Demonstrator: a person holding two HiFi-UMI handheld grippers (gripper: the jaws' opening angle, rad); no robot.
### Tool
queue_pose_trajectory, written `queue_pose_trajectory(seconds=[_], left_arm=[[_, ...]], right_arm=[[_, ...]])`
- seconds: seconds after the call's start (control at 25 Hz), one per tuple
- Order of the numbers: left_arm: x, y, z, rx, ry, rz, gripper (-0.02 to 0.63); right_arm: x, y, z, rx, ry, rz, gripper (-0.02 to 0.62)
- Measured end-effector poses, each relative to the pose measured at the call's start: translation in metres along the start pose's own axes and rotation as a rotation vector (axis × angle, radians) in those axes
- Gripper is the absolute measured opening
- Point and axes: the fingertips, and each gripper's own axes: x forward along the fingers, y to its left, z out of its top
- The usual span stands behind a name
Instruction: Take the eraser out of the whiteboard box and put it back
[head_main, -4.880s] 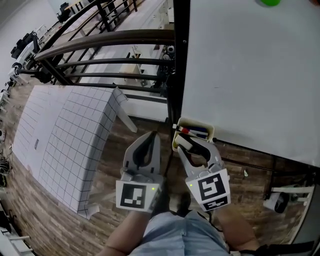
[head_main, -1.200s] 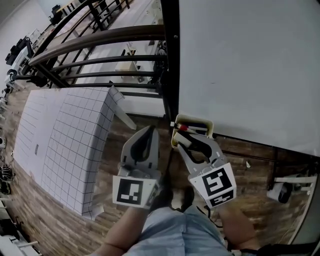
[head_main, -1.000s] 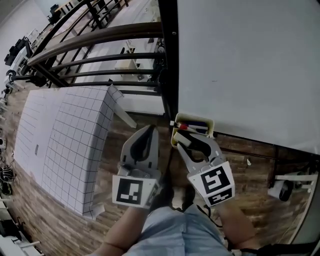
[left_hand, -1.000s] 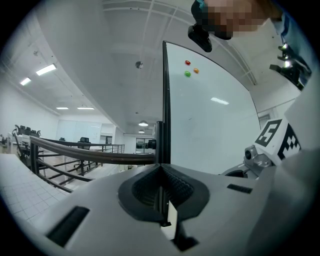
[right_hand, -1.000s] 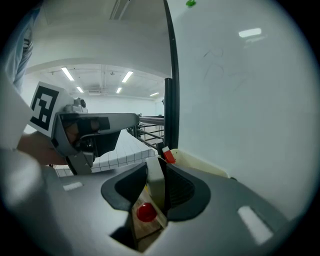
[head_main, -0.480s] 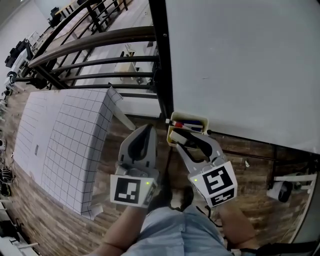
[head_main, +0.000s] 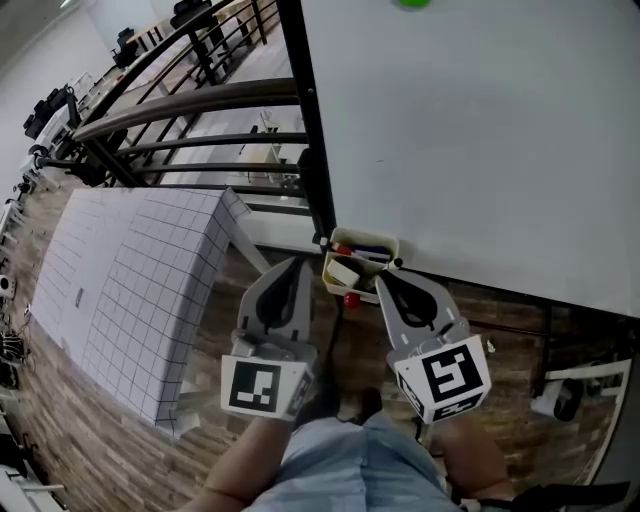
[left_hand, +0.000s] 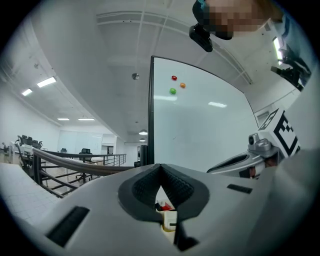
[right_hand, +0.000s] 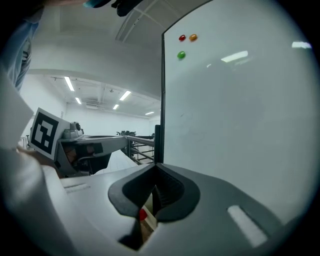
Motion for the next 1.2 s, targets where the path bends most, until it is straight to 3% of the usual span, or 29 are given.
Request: queue_pose_trajectory(seconds=[0.4, 1.2], left_arm=[[-0.017, -0.016, 0.013, 0.039, -0.009, 0.023, -0.002], [-0.027, -0.014, 0.018, 0.062, -0.015, 0.040, -0.002]], right_arm=[[-0.021, -0.008, 0.028, -0.025, -0.103, -0.016, 0.000], [-0.021, 0.002, 0.037, -0.024, -0.133, 0.014, 0.000]])
